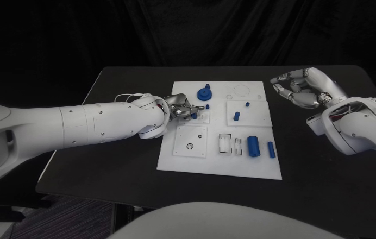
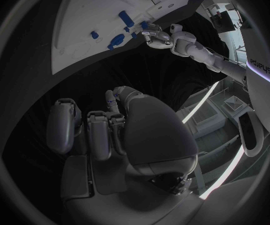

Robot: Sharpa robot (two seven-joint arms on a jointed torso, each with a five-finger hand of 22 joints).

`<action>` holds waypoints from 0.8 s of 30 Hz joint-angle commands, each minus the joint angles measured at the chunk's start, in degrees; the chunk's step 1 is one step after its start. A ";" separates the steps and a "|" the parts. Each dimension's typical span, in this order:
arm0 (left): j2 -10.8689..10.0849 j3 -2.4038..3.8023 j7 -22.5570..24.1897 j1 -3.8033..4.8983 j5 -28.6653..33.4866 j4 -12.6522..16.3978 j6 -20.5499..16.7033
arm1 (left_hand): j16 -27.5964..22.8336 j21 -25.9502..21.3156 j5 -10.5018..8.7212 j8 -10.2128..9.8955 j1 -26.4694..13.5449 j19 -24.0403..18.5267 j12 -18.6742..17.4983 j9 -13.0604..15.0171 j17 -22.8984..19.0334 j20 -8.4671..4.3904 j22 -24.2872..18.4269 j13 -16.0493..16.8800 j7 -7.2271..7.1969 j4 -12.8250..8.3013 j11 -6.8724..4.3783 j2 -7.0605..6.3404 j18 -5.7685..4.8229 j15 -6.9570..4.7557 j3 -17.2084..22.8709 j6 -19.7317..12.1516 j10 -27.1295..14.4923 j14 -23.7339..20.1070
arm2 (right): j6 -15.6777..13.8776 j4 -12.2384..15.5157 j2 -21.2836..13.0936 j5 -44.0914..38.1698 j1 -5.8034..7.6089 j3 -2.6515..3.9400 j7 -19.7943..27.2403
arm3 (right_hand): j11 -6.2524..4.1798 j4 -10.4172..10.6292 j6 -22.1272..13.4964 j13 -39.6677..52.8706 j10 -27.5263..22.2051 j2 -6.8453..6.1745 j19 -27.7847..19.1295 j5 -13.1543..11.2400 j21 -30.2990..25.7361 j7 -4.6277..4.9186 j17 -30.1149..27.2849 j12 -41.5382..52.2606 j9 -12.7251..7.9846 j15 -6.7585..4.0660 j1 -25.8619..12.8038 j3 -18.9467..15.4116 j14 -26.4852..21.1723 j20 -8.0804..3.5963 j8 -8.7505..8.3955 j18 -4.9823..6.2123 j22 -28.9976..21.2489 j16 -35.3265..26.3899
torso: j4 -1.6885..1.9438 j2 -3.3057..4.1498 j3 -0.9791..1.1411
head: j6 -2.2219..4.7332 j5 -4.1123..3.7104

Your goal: Assemble the parts on the task board

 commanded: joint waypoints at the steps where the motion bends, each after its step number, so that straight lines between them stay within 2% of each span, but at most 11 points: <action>1: 0.06 0.02 -0.38 -0.11 0.02 0.02 1.43 | 0.15 -0.26 0.33 -0.57 0.82 0.04 0.20 4.40 15.09 -0.20 6.69 15.08 -0.06 -0.36 -0.26 -0.04 0.10 -0.45 0.31 -0.77 5.95 6.06 | 0.23 -0.01 -0.03 -0.27 -0.23 0.05 -0.89 | 0.29 0.08 -0.41 13.91 4.74 -0.03 -0.34 0.21 -0.13 0.18 11.98 -0.10 -0.09 0.06 0.29 0.30 4.84 0.19 -0.30 -0.05 7.11 -0.18 | -0.07 0.04 0.05 | 0.01 0.03; 7: 0.01 0.02 -1.04 -0.12 0.02 -0.04 2.14 | 0.15 -0.23 0.49 -2.13 1.37 0.09 0.20 3.98 15.09 -0.20 6.76 15.08 -0.08 -0.48 -0.28 0.01 0.08 -0.46 0.56 -1.86 5.95 6.06 | 0.24 -0.04 -0.13 -0.27 -0.35 0.05 -0.87 | 0.29 0.08 -0.41 13.91 4.74 -0.03 -0.34 0.21 -0.13 0.18 11.98 -0.10 -0.09 0.06 0.29 0.30 4.84 0.19 -0.30 -0.05 7.11 -0.18 | -0.02 -0.04 0.05 | 0.01 0.00; 13: -0.07 0.02 -1.17 -0.12 0.02 -0.04 2.40 | 0.15 -0.24 2.13 -4.01 3.11 0.15 0.20 3.47 15.09 -0.25 6.88 15.08 -0.15 -0.85 -0.34 -0.16 0.07 -0.51 1.35 -3.09 5.95 6.06 | 0.20 -0.02 -0.20 -0.27 -0.44 0.05 -0.84 | 0.30 0.00 -0.40 13.95 4.78 0.00 -0.34 0.21 -0.14 0.19 11.99 -0.08 -0.09 0.06 0.26 0.39 4.84 0.19 -0.29 -0.05 7.11 -0.17 | -0.02 -0.04 0.05 | 0.01 0.00; 16: -0.11 0.02 -1.11 -0.13 0.02 -0.04 2.43 | 0.15 -0.36 3.87 -4.95 4.32 0.12 0.20 3.27 15.09 -0.28 6.88 15.08 -0.18 -1.02 -0.36 -0.42 0.09 -0.54 1.92 -3.67 5.95 6.06 | 0.16 -0.02 -0.23 -0.27 -0.46 0.05 -0.82 | 0.30 0.00 -0.40 13.95 4.78 0.00 -0.34 0.21 -0.14 0.19 11.99 -0.08 -0.09 0.06 0.26 0.39 4.84 0.19 -0.29 -0.05 7.11 -0.17 | 0.02 -0.08 0.03 | 0.01 -0.05; 19: -0.14 0.02 -1.04 -0.13 0.02 -0.06 2.49 | 0.15 -0.38 4.78 -5.62 4.96 0.14 0.20 3.14 15.09 -0.30 6.93 15.08 -0.19 -1.08 -0.38 -0.59 0.09 -0.54 2.24 -4.06 5.95 6.06 | 0.14 -0.02 -0.25 -0.27 -0.47 0.05 -0.81 | 0.30 0.00 -0.40 13.95 4.78 0.00 -0.34 0.21 -0.14 0.19 11.99 -0.08 -0.09 0.06 0.26 0.39 4.84 0.19 -0.29 -0.05 7.11 -0.17 | 0.02 -0.07 0.03 | 0.01 -0.07; 20: -0.15 0.02 -0.99 -0.13 0.02 -0.06 2.52 | 0.15 -0.44 5.35 -6.36 5.31 0.10 0.20 2.97 15.09 -0.30 6.91 15.08 -0.19 -1.07 -0.37 -0.60 0.10 -0.56 2.46 -4.51 5.95 6.06 | 0.13 -0.02 -0.25 -0.27 -0.47 0.05 -0.81 | 0.30 0.00 -0.40 13.95 4.78 0.00 -0.34 0.21 -0.14 0.19 11.99 -0.08 -0.09 0.06 0.26 0.39 4.84 0.19 -0.29 -0.05 7.11 -0.17 | 0.02 -0.08 0.02 | 0.01 -0.09; 24: -0.15 0.02 -0.57 -0.14 0.02 -0.07 2.50 | 0.15 -0.49 6.19 -7.05 5.80 0.10 0.20 2.84 15.09 -0.30 6.94 15.08 -0.17 -0.97 -0.37 -0.45 0.10 -0.55 2.90 -4.90 5.95 6.06 | 0.12 -0.02 -0.25 -0.27 -0.47 0.05 -0.79 | 0.30 0.00 -0.40 13.95 4.78 0.00 -0.34 0.21 -0.14 0.19 11.99 -0.08 -0.09 0.06 0.26 0.39 4.84 0.19 -0.29 -0.05 7.11 -0.17 | -0.01 -0.08 0.01 | 0.01 -0.01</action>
